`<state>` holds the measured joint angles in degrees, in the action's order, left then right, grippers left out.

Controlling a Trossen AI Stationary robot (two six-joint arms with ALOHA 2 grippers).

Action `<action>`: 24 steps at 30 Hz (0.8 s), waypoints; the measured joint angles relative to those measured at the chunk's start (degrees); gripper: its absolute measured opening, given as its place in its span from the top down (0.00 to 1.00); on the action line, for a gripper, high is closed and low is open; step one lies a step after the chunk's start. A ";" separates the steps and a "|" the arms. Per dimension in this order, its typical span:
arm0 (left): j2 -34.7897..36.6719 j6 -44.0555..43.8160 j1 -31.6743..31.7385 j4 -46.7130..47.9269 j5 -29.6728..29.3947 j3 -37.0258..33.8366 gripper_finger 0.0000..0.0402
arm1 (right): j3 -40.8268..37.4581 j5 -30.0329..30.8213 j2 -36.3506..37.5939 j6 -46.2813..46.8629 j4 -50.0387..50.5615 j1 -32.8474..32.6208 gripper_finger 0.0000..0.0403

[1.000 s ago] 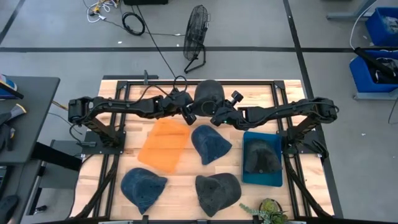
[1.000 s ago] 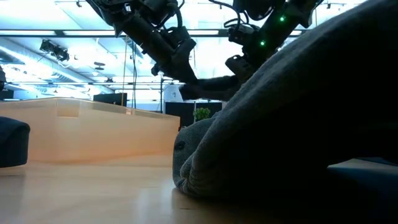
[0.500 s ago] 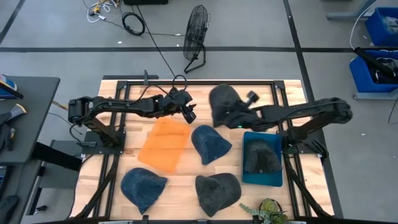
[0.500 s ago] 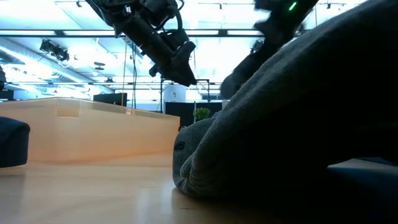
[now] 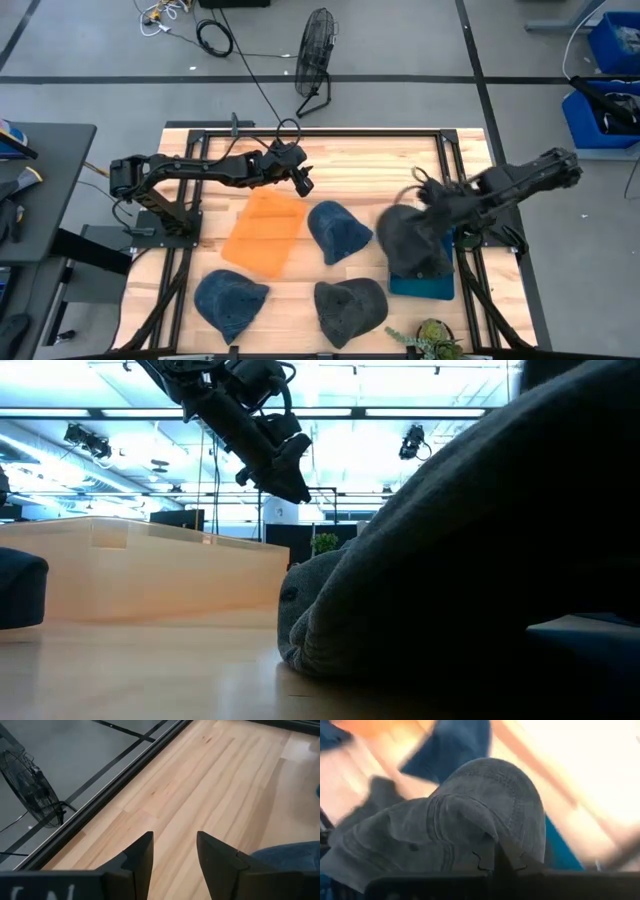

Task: Pick & Place hat
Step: Put the top black cap into the blue bin

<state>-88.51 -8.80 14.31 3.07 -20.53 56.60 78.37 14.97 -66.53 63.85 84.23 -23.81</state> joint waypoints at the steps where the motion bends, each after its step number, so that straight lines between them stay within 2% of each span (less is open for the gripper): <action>1: 0.00 0.00 0.00 0.00 0.00 0.00 0.62 | 0.00 -0.05 0.23 4.08 2.59 -1.74 1.00; 4: 0.00 0.00 0.00 0.09 -0.01 0.00 0.62 | -1.79 -0.09 1.02 14.35 5.47 -6.59 1.00; 8: 0.00 -0.02 0.00 0.31 0.00 0.00 0.62 | -7.18 -0.09 2.03 21.08 0.82 -10.30 1.00; 10: 0.00 -0.02 0.00 0.31 0.00 0.00 0.62 | -10.25 -2.93 1.72 24.06 1.23 -11.11 1.00; 13: 0.00 -1.13 0.00 0.44 0.00 0.00 0.62 | -15.17 -8.62 1.60 26.24 1.10 -12.17 1.00; 15: 0.00 -1.75 0.00 0.74 0.00 0.00 0.62 | -18.20 -10.03 1.60 27.60 -0.44 -12.72 1.00; 21: 0.00 -2.49 0.00 0.79 0.00 0.00 0.62 | -23.47 -7.87 1.60 26.82 -11.03 -12.73 1.00; 24: 0.00 -2.58 0.02 0.79 0.00 0.00 0.62 | -25.64 -7.07 1.60 26.21 -12.10 -12.74 1.00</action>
<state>-88.51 -11.38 14.33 3.86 -20.53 56.60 52.73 7.90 -64.93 90.06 72.12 -36.56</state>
